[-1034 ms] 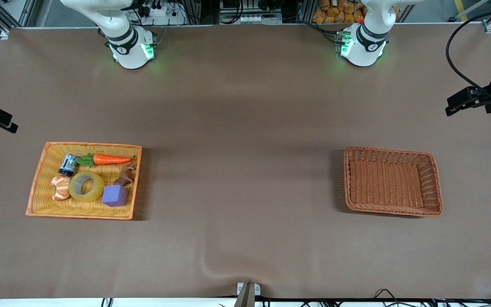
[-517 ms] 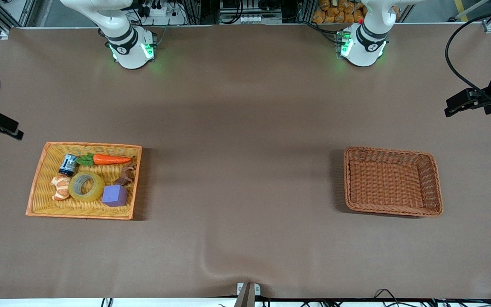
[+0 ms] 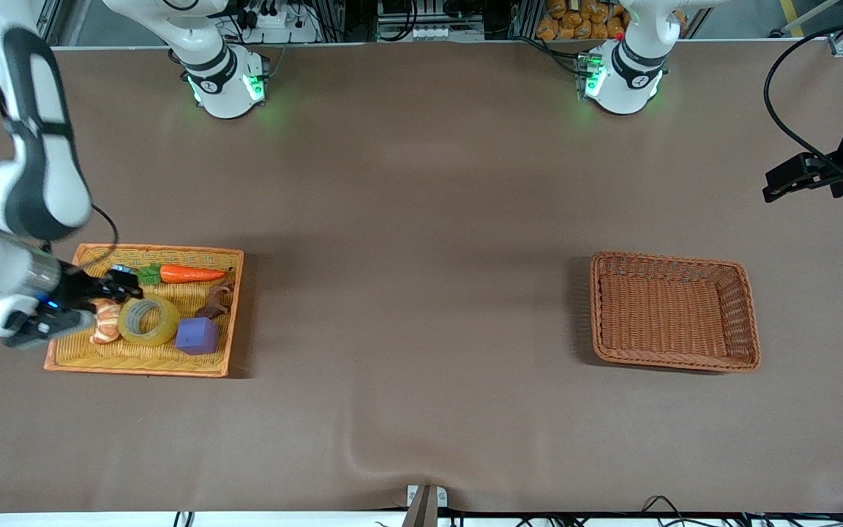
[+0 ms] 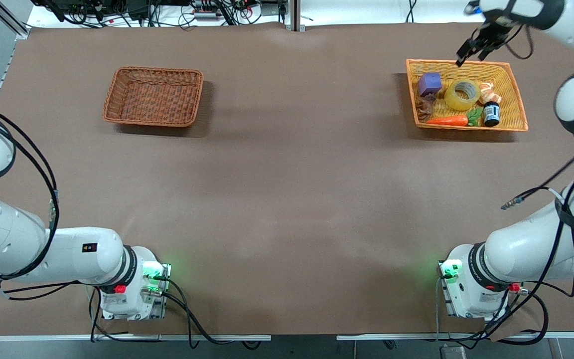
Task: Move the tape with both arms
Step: 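Reach the right gripper down to the yellow tape roll in the tray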
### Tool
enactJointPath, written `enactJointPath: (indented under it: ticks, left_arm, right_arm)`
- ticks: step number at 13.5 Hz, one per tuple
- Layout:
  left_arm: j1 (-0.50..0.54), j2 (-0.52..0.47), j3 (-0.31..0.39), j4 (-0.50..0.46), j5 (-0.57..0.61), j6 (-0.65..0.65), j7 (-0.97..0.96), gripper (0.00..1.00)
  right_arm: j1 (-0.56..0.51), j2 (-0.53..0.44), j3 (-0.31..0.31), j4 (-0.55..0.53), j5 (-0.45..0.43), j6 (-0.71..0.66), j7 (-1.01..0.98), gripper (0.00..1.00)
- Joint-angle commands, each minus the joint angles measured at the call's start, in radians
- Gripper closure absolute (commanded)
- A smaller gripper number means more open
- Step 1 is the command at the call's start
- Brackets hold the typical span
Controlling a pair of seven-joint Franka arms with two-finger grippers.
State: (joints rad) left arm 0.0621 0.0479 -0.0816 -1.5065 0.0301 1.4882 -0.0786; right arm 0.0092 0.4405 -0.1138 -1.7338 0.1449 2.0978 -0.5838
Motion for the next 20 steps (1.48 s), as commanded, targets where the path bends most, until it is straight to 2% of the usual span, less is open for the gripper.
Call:
enactJointPath:
  ticks: [1, 2, 4, 8, 9, 11, 13, 15, 20]
  left_arm:
    - [0.005, 0.006, 0.002, 0.008, -0.032, 0.006, 0.014, 0.00]
    - [0.005, 0.006, 0.003, 0.008, -0.032, 0.006, 0.014, 0.00]
    - [0.007, 0.006, 0.003, 0.006, -0.032, 0.006, 0.016, 0.00]
    - [0.008, 0.010, 0.003, 0.006, -0.032, 0.006, 0.016, 0.00]
    - [0.008, 0.010, 0.003, 0.006, -0.032, 0.006, 0.016, 0.00]
    - [0.007, 0.013, 0.003, 0.006, -0.032, 0.006, 0.016, 0.00]
    - [0.007, 0.013, 0.003, 0.006, -0.032, 0.007, 0.016, 0.00]
    - [0.007, 0.018, 0.003, 0.006, -0.032, 0.012, 0.016, 0.00]
    - [0.007, 0.020, 0.003, 0.005, -0.032, 0.014, 0.016, 0.00]
  right_arm:
    - [0.002, 0.090, -0.003, -0.034, 0.024, 0.138, -0.146, 0.00]
    - [0.003, 0.096, -0.003, -0.077, 0.024, 0.215, -0.166, 0.00]
    - [0.012, 0.110, -0.003, -0.127, 0.024, 0.274, -0.191, 0.02]
    - [0.002, 0.129, -0.003, -0.130, 0.024, 0.266, -0.212, 0.51]
    - [0.002, 0.124, -0.003, -0.127, 0.024, 0.236, -0.214, 0.54]
    - [-0.002, 0.119, -0.003, -0.127, 0.024, 0.223, -0.214, 0.52]
    - [0.003, 0.112, -0.003, -0.122, 0.024, 0.220, -0.209, 0.38]
    - [0.003, 0.093, -0.004, -0.121, 0.022, 0.212, -0.195, 0.32]
    - [0.002, 0.086, -0.009, -0.098, 0.018, 0.142, -0.176, 0.31]
